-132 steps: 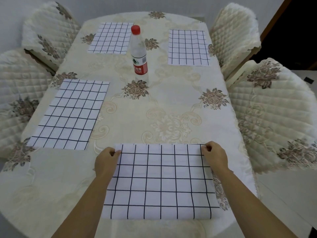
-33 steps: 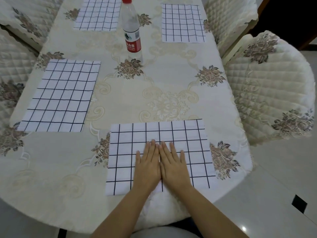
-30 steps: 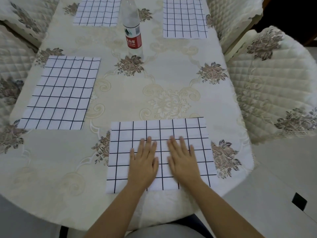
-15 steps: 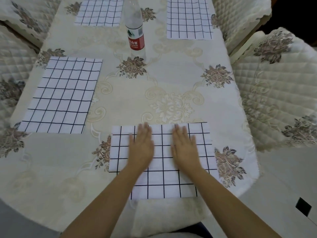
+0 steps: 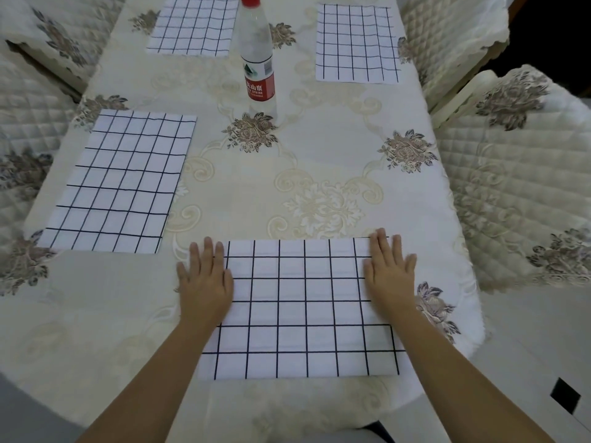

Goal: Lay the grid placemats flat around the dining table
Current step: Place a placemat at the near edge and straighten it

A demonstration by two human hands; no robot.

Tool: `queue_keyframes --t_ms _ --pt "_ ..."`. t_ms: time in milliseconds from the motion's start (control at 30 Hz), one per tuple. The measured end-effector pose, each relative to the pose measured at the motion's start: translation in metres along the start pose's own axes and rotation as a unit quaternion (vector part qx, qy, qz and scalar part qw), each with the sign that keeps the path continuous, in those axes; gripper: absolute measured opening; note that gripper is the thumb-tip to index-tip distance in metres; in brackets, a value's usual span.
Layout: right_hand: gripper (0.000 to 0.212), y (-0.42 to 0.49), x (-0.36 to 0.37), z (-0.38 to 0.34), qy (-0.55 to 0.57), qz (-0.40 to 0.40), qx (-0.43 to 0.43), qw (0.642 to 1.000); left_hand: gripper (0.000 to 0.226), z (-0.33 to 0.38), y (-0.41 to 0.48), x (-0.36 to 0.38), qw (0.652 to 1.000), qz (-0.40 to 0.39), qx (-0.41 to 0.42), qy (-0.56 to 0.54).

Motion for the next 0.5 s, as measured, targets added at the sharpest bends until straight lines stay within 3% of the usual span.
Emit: queue_keyframes --t_ms 100,167,267,400,500 --pt "0.055 -0.015 0.002 -0.043 -0.013 0.032 -0.050 0.998 0.052 0.042 -0.007 -0.005 0.997 0.041 0.057 0.016" --pt "0.053 -0.033 0.018 -0.084 -0.003 0.021 -0.115 0.993 0.052 0.085 -0.019 0.002 0.994 0.025 0.105 -0.026" --pt "0.061 -0.056 0.036 -0.110 0.012 0.013 -0.170 0.985 0.053 0.118 -0.040 0.013 0.992 -0.010 0.100 -0.070" --pt "0.052 -0.053 0.030 -0.055 -0.037 0.039 -0.123 0.991 0.055 0.084 -0.055 0.015 0.993 -0.011 0.096 -0.062" --pt "0.056 -0.052 0.015 0.002 -0.026 0.050 -0.031 0.998 0.055 0.039 -0.057 0.011 0.998 0.009 0.030 -0.061"
Point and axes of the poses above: each hand's wrist, its own y-axis towards the middle knuckle, its own x-axis out of the palm, z = x × y, the point moved 5 cm from there along y, towards the middle knuckle, and after that the axes turned 1 degree about -x, right-handed, at the moved point
